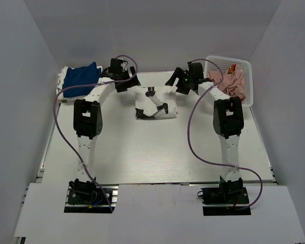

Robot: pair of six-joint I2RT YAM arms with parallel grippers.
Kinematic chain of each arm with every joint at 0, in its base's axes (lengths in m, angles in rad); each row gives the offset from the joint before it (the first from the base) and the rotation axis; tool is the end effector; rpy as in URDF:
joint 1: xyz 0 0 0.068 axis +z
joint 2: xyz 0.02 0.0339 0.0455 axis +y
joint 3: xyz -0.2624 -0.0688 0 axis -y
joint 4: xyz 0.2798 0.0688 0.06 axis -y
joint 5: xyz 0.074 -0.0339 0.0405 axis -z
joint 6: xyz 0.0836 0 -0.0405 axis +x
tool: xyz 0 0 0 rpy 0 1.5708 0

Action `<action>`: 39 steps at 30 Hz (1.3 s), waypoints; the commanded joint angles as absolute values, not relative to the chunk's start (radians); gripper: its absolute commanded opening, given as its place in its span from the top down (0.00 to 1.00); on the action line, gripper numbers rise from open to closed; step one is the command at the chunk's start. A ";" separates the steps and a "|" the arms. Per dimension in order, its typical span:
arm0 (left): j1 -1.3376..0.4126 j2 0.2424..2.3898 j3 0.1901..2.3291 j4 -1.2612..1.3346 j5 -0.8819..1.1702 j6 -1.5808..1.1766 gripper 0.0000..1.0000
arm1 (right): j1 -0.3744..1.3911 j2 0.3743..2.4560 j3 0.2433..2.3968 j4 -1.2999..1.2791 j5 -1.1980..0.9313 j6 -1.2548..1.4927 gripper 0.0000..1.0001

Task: Fold and stack the t-shirts
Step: Fold the long partially folded tshirt into a neat square

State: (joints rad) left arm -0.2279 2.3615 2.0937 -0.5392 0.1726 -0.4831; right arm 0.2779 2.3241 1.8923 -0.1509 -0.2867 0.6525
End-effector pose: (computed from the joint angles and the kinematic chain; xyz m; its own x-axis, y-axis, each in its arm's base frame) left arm 0.5816 -0.1496 0.1690 -0.7802 -0.2888 -0.5549 -0.0272 0.9019 -0.4311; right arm 0.5777 0.1894 0.1575 -0.7181 0.4008 -0.5690 -0.0682 0.7731 0.6306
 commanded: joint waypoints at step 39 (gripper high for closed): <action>-0.365 1.815 1.459 -0.498 0.095 -0.472 0.00 | 0.360 1.542 1.019 0.034 -0.206 0.485 0.10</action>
